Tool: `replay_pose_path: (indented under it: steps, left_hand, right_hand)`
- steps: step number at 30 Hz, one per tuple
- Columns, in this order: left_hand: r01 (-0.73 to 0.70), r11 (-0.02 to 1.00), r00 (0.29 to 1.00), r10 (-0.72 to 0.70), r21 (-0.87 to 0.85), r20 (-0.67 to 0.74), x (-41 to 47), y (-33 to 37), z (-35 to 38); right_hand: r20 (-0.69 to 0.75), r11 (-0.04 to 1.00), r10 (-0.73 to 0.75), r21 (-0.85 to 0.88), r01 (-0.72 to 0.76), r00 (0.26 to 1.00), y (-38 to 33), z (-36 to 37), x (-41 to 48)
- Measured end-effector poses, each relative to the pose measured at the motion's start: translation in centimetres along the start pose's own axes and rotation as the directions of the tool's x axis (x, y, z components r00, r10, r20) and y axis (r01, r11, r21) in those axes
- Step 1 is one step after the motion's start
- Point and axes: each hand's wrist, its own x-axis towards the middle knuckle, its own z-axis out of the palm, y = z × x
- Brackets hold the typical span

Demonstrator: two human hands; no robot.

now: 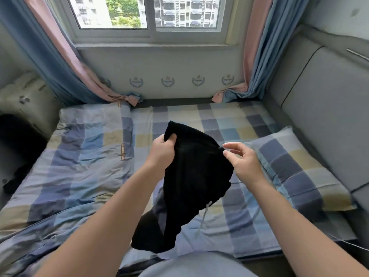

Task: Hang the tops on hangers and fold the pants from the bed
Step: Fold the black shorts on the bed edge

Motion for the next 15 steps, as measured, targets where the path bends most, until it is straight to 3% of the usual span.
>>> replay_pose_path:
  steps: [5,10,15]
  left_hand:
    - [0.072,0.987,0.997,-0.072,-0.145,0.006,0.5,0.6,3.8]
    - [0.062,0.964,0.997,-0.05,-0.259,0.053,0.2,1.2,6.0]
    - [0.001,0.946,0.999,0.016,-0.323,0.048,0.3,2.6,6.6]
  right_hand:
    - [0.172,1.0,-0.031,0.009,0.03,0.985,0.7,-1.2,0.9]
    - [0.42,0.996,0.01,-0.084,0.029,0.908,1.9,0.6,0.7]
    - [0.237,0.949,0.052,-0.314,0.026,0.97,4.6,2.2,2.1]
